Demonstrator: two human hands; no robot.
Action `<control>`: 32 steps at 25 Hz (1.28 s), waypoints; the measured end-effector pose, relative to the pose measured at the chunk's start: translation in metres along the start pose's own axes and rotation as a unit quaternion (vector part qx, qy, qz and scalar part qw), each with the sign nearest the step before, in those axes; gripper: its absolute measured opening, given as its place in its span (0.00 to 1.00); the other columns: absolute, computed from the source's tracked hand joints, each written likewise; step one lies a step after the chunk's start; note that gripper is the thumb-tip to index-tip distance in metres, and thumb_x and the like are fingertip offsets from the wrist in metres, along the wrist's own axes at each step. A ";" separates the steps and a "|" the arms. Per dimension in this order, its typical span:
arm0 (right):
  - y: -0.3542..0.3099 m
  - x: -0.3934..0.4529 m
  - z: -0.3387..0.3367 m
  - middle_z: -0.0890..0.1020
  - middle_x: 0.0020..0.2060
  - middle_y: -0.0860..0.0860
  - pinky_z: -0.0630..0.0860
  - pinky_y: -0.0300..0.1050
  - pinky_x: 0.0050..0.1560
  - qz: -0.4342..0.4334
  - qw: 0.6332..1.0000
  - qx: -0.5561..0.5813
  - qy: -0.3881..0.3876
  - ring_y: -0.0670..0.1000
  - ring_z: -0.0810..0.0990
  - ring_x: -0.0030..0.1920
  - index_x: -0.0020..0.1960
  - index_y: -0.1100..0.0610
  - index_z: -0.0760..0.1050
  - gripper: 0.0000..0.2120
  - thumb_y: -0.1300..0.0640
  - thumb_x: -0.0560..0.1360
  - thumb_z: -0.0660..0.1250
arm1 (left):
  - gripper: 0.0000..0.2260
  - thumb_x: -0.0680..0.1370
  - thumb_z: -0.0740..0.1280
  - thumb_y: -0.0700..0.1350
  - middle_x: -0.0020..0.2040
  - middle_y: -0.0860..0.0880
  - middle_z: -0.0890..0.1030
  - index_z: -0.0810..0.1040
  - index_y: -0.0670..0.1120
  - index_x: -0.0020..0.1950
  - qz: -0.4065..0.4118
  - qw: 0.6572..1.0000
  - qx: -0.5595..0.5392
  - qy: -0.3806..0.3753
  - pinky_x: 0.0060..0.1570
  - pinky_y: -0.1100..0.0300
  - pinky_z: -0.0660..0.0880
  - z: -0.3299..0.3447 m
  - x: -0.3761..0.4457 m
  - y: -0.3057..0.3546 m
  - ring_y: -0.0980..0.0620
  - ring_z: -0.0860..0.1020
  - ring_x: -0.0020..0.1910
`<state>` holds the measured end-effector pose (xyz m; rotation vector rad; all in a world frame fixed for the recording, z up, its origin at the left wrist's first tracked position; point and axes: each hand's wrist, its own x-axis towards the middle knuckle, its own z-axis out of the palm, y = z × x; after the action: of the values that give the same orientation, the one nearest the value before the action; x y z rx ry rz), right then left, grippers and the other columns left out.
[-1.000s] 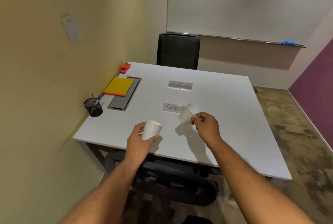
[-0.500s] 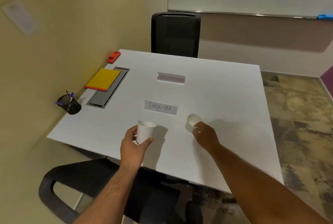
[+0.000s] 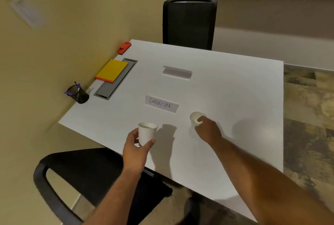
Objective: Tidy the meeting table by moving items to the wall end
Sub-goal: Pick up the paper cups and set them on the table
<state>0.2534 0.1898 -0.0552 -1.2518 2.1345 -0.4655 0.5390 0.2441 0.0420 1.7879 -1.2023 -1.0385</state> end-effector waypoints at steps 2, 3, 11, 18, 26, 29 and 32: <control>0.006 -0.005 -0.006 0.85 0.61 0.54 0.75 0.44 0.63 -0.010 1.000 -0.003 -0.002 0.58 0.82 0.64 0.69 0.51 0.77 0.18 0.54 0.79 0.69 | 0.27 0.72 0.80 0.46 0.60 0.57 0.80 0.74 0.56 0.68 0.005 1.000 0.002 -0.001 0.56 0.55 0.77 0.005 -0.012 0.001 0.55 0.79 0.59; 0.008 -0.011 -0.010 0.85 0.61 0.53 0.75 0.44 0.62 -0.014 1.000 -0.003 -0.002 0.57 0.83 0.63 0.69 0.51 0.77 0.18 0.53 0.80 0.69 | 0.27 0.72 0.80 0.46 0.60 0.57 0.80 0.74 0.55 0.68 0.010 1.000 0.006 -0.003 0.57 0.54 0.78 0.006 -0.019 0.001 0.55 0.79 0.59; 0.034 -0.093 -0.049 0.86 0.45 0.50 0.82 0.48 0.53 -0.070 0.996 0.040 -0.031 0.54 0.85 0.50 0.60 0.48 0.78 0.11 0.51 0.78 0.70 | 0.29 0.72 0.80 0.45 0.62 0.54 0.80 0.74 0.52 0.70 0.019 1.000 0.012 -0.009 0.55 0.55 0.77 0.023 -0.103 -0.006 0.52 0.79 0.59; 0.057 -0.164 -0.089 0.85 0.41 0.46 0.84 0.48 0.48 -0.188 0.976 0.072 -0.088 0.47 0.85 0.42 0.59 0.46 0.79 0.10 0.50 0.78 0.71 | 0.28 0.72 0.80 0.45 0.61 0.53 0.80 0.74 0.52 0.69 -0.007 1.000 -0.013 -0.005 0.50 0.60 0.76 0.080 -0.183 -0.014 0.52 0.79 0.58; 0.099 -0.164 -0.157 0.82 0.51 0.43 0.81 0.40 0.56 -0.283 0.944 0.024 -0.169 0.46 0.83 0.52 0.71 0.40 0.74 0.21 0.54 0.81 0.70 | 0.29 0.70 0.81 0.47 0.61 0.57 0.80 0.74 0.54 0.68 -0.013 0.999 -0.031 -0.008 0.48 0.62 0.75 0.174 -0.216 0.011 0.57 0.80 0.55; 0.129 -0.130 -0.185 0.83 0.49 0.42 0.82 0.41 0.52 -0.311 0.934 -0.002 -0.175 0.45 0.83 0.45 0.64 0.42 0.80 0.14 0.55 0.80 0.70 | 0.27 0.70 0.81 0.44 0.60 0.57 0.82 0.76 0.55 0.66 -0.023 0.999 -0.046 -0.009 0.50 0.61 0.77 0.222 -0.219 0.026 0.57 0.81 0.56; 0.154 -0.086 -0.215 0.84 0.46 0.41 0.79 0.38 0.46 -0.323 0.930 -0.010 -0.176 0.43 0.81 0.38 0.55 0.44 0.83 0.07 0.54 0.79 0.71 | 0.27 0.69 0.81 0.42 0.59 0.59 0.83 0.77 0.54 0.65 -0.022 0.999 -0.049 -0.006 0.50 0.62 0.77 0.270 -0.211 0.051 0.56 0.81 0.57</control>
<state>0.0410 0.3385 0.0459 -1.8882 1.4023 -0.4416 0.2269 0.3935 0.0240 1.7417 -1.1046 -1.1171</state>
